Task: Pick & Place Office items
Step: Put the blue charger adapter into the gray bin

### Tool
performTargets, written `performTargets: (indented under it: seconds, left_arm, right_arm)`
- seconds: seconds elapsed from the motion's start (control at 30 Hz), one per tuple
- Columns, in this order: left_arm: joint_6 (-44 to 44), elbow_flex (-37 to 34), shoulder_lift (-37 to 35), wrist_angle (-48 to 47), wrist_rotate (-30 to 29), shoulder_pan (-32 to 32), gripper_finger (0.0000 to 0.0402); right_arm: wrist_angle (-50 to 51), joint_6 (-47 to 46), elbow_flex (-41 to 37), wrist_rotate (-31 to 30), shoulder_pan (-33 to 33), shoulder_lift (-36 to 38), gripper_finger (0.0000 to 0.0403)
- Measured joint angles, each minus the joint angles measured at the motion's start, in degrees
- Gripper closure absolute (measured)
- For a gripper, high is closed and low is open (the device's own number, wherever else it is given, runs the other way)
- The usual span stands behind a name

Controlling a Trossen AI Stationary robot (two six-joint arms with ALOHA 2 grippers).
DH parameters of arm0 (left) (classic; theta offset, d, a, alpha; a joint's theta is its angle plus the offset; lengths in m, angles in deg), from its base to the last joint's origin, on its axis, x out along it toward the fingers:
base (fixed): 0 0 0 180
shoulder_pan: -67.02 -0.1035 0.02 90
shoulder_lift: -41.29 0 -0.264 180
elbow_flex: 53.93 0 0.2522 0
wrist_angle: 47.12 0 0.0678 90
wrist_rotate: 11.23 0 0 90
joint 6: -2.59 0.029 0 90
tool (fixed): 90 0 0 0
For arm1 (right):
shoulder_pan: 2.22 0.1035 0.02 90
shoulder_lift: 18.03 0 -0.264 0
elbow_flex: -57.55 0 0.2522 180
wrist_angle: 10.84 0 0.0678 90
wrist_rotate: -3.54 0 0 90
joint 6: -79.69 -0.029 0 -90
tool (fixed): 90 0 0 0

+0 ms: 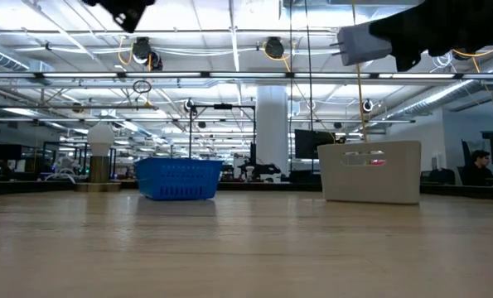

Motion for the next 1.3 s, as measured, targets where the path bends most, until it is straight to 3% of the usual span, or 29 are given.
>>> performTargets:
  seconds: [0.23, 0.5, 0.9, 1.3]
  left_arm:
    - [3.79, -12.29, -15.90, 4.85, -6.44, -0.89, 0.0391]
    - [3.83, -22.31, -29.09, 6.97, -6.59, -3.11, 0.0398]
    - [-0.23, -31.14, -38.55, 7.50, -2.68, -6.98, 0.0396]
    - [0.53, -36.59, -45.52, 9.90, -1.96, -7.26, 0.0395]
  right_arm:
    - [4.44, -7.54, -2.87, 1.05, -3.04, 9.60, 0.0288]
    - [10.97, -12.79, -6.53, 3.76, -5.47, 18.68, 0.0288]
    - [10.81, -14.22, -12.09, 3.98, -6.83, 26.90, 0.0288]
    - [10.87, -14.11, -13.25, 3.56, -6.98, 28.86, 0.0288]
